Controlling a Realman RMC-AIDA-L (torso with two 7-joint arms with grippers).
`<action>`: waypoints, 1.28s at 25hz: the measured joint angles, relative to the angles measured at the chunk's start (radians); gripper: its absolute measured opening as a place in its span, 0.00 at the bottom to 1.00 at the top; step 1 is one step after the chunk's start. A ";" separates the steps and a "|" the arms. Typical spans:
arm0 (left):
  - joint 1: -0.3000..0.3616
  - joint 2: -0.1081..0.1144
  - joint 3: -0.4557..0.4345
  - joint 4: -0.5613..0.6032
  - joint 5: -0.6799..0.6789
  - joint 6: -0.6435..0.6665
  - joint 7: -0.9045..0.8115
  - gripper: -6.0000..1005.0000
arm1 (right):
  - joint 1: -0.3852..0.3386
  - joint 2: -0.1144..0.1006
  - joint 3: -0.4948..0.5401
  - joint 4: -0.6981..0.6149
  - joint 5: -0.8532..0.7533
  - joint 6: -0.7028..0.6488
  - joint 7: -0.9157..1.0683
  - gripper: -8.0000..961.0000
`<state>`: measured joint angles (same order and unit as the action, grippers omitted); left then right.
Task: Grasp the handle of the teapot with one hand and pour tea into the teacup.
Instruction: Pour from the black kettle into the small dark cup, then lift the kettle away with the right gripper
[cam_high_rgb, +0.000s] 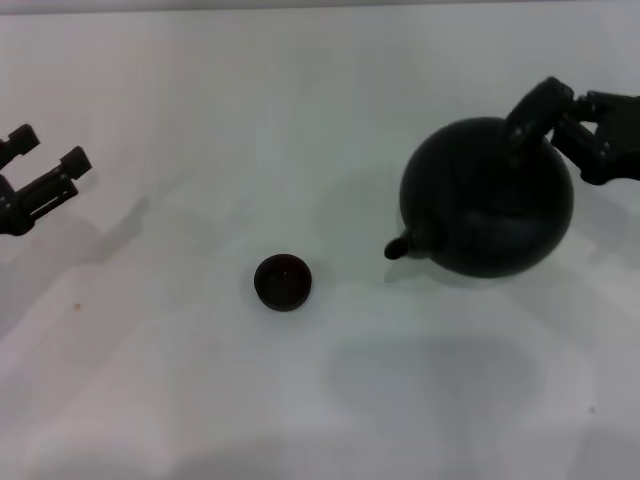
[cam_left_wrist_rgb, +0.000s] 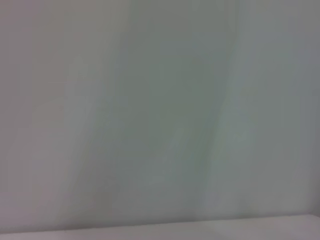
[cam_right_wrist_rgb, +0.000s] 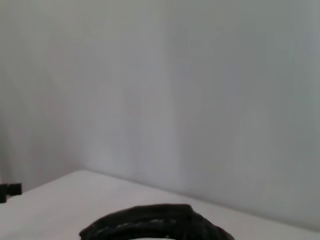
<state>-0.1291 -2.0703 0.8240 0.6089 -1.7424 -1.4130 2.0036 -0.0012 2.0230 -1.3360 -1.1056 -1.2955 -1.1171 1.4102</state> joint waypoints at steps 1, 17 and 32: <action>0.000 0.001 -0.004 -0.010 0.000 0.000 0.006 0.85 | -0.006 0.000 -0.031 -0.020 0.012 0.037 -0.011 0.17; 0.001 0.003 -0.010 -0.085 0.006 0.057 0.049 0.85 | -0.033 -0.009 -0.484 -0.292 -0.082 0.592 -0.063 0.16; -0.001 0.001 -0.009 -0.117 0.007 0.093 0.075 0.85 | -0.064 -0.010 -0.627 -0.392 -0.224 0.797 -0.070 0.14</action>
<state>-0.1306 -2.0690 0.8145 0.4920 -1.7350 -1.3205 2.0790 -0.0649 2.0129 -1.9634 -1.4976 -1.5191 -0.3197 1.3400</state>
